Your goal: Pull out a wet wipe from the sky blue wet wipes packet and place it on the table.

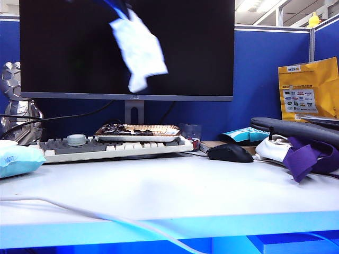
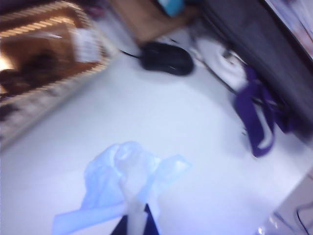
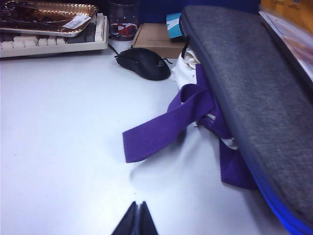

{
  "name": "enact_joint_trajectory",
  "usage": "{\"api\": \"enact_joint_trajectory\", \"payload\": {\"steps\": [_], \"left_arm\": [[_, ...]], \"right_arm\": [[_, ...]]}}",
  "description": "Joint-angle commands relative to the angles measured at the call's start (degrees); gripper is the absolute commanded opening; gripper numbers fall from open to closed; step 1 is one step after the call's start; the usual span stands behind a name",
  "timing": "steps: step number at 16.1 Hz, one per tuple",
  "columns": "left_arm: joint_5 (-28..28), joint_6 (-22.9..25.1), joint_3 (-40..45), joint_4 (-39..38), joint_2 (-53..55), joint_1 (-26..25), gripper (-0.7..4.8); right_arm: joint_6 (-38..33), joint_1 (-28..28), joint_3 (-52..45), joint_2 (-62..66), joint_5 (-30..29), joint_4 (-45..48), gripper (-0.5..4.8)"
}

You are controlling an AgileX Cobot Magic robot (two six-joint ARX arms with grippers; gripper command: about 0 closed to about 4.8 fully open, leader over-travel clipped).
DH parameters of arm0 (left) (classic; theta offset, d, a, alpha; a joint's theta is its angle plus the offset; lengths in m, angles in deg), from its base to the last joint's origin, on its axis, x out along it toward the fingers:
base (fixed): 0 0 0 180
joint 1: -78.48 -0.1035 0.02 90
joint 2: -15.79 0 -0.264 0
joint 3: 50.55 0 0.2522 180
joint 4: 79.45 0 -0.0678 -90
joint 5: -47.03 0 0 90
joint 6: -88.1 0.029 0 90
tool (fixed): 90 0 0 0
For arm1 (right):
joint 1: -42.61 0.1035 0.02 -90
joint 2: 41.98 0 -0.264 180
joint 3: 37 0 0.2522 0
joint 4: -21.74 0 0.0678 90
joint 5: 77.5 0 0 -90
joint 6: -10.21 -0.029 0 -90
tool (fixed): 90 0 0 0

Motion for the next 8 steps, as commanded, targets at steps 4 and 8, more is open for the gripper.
{"api": "enact_joint_trajectory", "payload": {"steps": [4, 8], "left_arm": [[-0.11, 0.46, -0.17, -0.68, 5.44, 3.3, -0.06], [0.52, 2.73, -0.17, -4.9, 8.92, 4.07, -0.06]], "right_arm": [[-0.15, 0.02, -0.04, 0.02, 0.02, 0.46, -0.01], [-0.15, 0.02, -0.04, 0.02, 0.04, 0.44, -0.01]]}}
